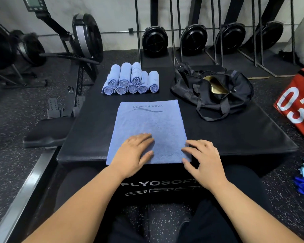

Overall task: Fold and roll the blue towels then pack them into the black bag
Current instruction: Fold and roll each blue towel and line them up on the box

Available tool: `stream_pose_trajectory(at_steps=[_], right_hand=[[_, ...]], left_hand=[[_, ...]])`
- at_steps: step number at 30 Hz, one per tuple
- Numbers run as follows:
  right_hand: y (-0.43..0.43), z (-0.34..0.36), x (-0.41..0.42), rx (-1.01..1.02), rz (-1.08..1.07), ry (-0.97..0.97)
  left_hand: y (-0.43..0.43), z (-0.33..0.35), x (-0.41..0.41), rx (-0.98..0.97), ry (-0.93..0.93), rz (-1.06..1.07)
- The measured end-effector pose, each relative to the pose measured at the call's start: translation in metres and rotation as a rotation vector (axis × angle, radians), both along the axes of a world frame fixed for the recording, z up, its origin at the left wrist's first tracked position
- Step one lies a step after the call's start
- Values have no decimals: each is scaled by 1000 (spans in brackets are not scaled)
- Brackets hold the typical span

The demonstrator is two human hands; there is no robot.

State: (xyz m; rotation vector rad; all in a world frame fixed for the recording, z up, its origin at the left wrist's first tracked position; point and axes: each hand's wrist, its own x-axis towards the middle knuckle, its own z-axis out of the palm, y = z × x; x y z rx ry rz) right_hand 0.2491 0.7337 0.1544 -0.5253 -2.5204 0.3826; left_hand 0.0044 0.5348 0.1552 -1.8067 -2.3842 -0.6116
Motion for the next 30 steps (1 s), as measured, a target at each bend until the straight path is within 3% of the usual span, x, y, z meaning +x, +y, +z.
stream_pose_trajectory(at_steps=[4, 11, 20, 30], right_hand=[[2, -6, -8, 83, 70, -123], [0, -7, -8, 78, 25, -91], [4, 2, -2, -226, -80, 123], [3, 11, -1, -450, -168, 164]], left_hand=[[-27, -13, 4, -23, 17, -79], [-55, -14, 4, -3, 1, -30], [-78, -1, -3, 111, -49, 87], [-90, 15, 0, 307, -209, 404]])
